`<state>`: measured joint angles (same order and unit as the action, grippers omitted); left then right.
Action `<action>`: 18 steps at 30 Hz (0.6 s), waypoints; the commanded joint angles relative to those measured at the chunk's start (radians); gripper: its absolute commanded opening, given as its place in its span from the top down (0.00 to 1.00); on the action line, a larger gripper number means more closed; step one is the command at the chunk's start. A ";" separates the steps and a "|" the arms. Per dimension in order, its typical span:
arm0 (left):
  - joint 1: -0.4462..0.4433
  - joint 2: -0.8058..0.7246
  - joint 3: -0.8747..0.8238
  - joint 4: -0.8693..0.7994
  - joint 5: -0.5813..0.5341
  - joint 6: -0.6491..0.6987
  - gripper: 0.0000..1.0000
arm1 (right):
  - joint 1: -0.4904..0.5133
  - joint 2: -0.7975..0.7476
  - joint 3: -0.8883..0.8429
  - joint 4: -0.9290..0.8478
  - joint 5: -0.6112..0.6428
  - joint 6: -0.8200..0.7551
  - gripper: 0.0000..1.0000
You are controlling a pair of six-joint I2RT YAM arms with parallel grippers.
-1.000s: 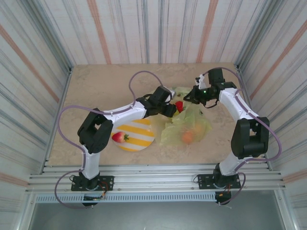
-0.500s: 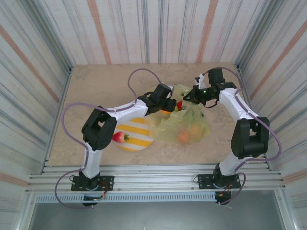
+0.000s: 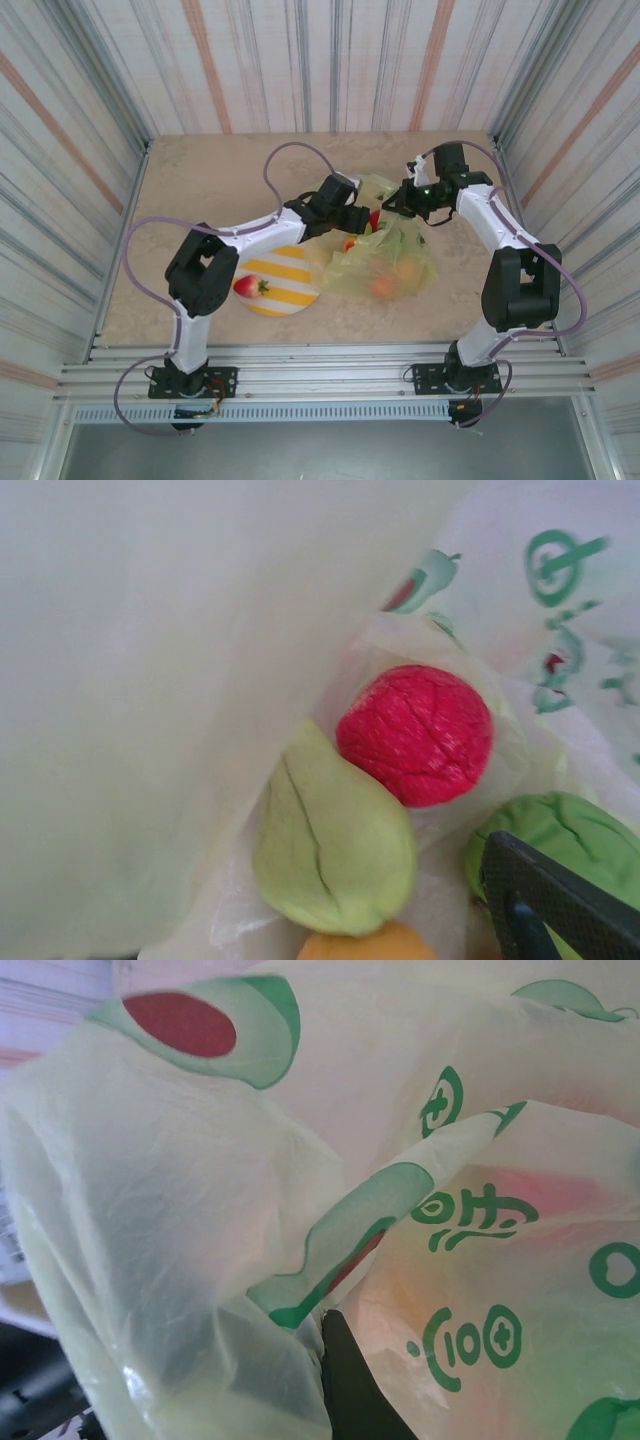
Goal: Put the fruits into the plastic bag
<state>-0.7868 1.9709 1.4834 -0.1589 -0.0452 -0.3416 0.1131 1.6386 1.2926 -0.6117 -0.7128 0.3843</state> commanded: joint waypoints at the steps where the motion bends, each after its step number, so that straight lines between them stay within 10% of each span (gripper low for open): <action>1: -0.002 -0.116 -0.056 0.007 0.058 -0.006 0.13 | -0.004 -0.002 -0.019 -0.010 -0.021 -0.013 1.00; 18: 0.026 -0.599 -0.453 0.058 0.319 -0.005 0.13 | -0.013 0.007 -0.020 -0.010 -0.021 -0.016 1.00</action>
<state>-0.7799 1.4696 1.0786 -0.0998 0.2550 -0.3420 0.1062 1.6398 1.2831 -0.6128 -0.7128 0.3843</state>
